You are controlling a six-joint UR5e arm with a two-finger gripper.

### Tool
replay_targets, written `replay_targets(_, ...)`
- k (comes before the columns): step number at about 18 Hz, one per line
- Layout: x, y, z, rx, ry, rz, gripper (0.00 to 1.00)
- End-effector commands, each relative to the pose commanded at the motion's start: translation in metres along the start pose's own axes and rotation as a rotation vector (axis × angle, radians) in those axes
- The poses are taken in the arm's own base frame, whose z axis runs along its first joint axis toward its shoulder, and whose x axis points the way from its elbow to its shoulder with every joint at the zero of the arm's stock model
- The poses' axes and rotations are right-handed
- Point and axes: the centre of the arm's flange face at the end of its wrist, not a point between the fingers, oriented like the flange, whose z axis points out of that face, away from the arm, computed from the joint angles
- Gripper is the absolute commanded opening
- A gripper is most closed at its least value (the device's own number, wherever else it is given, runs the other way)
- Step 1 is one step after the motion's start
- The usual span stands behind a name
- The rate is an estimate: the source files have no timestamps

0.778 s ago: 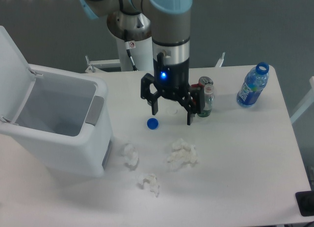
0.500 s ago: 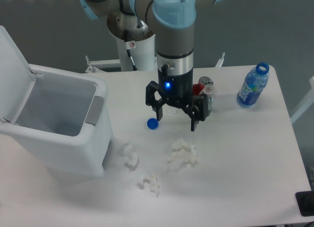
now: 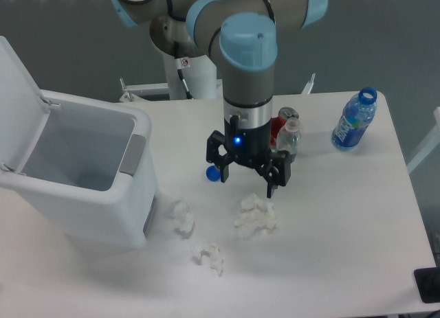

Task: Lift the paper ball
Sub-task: 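Move the open gripper down and toward the crumpled white paper balls, then lower the gripper over the small paper ball beside the trash bin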

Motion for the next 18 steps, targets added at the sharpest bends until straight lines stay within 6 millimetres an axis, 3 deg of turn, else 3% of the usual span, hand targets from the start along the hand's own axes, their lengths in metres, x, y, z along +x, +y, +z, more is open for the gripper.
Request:
replay_targets(7,0.018,-0.026,0.054,-0.018,0.049,0.058,1.00)
replay_targets(12,0.019,-0.042,0.094,-0.039,0.088,0.113,1.00)
replay_targets(18,0.019,-0.039,0.121,-0.051,0.124,0.337,1.00)
